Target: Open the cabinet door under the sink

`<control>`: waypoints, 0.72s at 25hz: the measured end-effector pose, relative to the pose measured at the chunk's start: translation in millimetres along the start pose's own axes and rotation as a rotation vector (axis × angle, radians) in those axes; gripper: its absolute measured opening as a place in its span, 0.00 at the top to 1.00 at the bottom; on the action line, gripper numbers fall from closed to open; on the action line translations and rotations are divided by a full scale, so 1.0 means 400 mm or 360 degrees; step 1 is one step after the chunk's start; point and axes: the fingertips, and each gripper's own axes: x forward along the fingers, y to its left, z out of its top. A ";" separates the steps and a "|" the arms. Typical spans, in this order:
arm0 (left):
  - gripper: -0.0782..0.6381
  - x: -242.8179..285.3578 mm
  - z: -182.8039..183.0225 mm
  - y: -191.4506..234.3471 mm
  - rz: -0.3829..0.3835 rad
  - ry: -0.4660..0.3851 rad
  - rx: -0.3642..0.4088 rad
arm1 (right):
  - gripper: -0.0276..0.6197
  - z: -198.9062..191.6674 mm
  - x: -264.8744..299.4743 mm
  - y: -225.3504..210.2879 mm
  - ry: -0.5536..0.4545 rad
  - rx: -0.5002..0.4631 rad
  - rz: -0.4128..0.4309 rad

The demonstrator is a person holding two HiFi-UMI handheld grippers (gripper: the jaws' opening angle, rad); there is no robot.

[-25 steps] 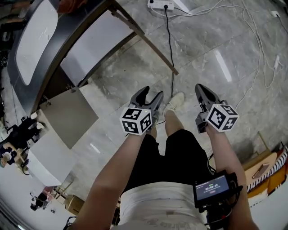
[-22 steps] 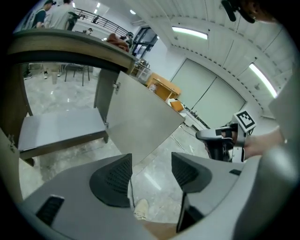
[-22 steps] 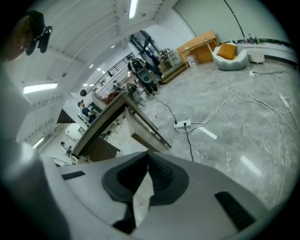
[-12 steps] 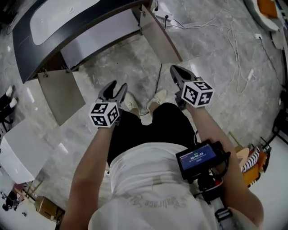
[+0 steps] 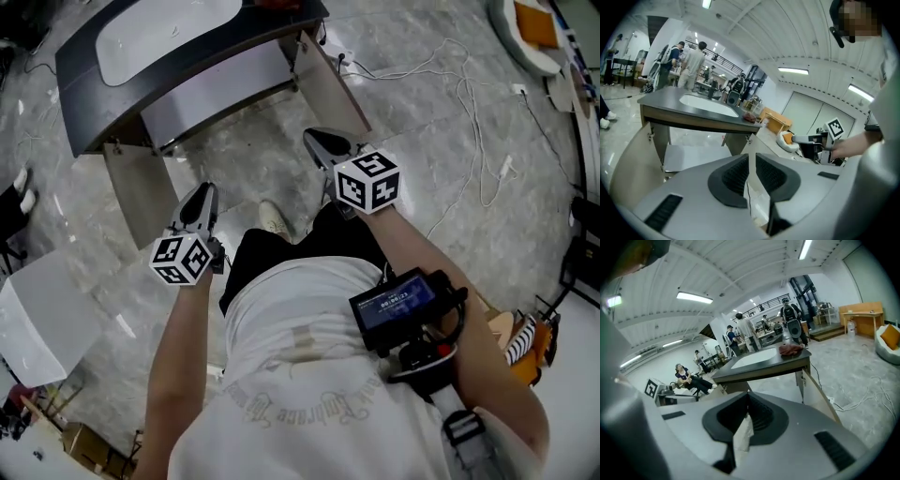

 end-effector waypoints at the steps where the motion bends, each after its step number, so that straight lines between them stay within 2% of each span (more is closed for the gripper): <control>1: 0.83 -0.026 0.011 0.000 0.0010 -0.0016 -0.0003 | 0.94 0.006 -0.001 0.030 0.0000 -0.0015 0.0029; 6: 0.87 -0.136 0.053 -0.017 -0.0009 -0.0048 0.0041 | 0.94 0.055 -0.013 0.165 -0.0030 -0.0095 0.0193; 11: 0.88 -0.193 0.097 -0.041 0.0007 -0.0036 0.0283 | 0.94 0.127 -0.016 0.240 -0.0072 -0.0220 0.0323; 12: 0.88 -0.194 0.108 -0.046 0.0010 -0.0051 0.0298 | 0.94 0.139 -0.018 0.246 -0.0081 -0.0245 0.0334; 18: 0.88 -0.149 0.130 -0.068 -0.0023 -0.0113 0.0205 | 0.94 0.143 -0.043 0.255 -0.0079 -0.0251 0.0352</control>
